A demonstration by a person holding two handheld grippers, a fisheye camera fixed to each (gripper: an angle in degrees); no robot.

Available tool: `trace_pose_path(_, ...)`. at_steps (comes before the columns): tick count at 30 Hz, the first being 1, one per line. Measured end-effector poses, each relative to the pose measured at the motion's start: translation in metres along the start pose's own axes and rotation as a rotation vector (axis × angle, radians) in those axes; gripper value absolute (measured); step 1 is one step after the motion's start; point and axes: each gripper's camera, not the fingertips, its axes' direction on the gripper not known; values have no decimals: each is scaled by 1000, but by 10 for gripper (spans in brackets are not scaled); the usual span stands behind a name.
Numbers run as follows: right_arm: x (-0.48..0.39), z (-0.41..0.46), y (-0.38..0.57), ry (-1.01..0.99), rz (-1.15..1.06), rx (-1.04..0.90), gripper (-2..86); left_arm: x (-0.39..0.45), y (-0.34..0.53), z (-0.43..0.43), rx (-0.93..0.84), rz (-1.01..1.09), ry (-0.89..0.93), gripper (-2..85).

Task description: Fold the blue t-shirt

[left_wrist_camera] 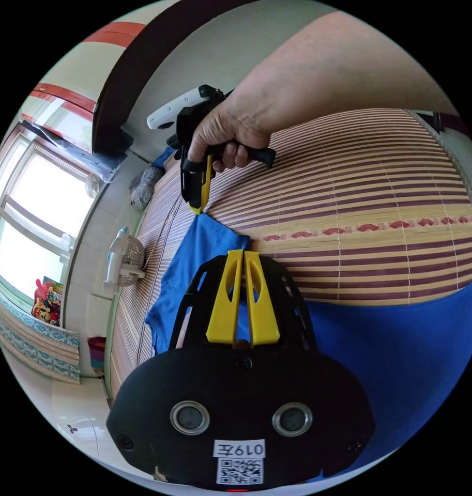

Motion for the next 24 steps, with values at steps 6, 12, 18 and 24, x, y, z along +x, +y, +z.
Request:
trace_pose_path(6,22,2,10,-26,67,39,-9,-11,7,-25,17,-41,42,8)
trace_pose_path(12,20,5,10,29,55,23,-8,-4,11,-43,-18,9,-1,8)
trace_pose_path(18,15,1,14,67,28,-2,2,-20,25,-68,-4,-59,54,8)
trace_pose_path(24,-9,-31,21,145,-30,76,6,-45,32,-114,100,-152,-20,5)
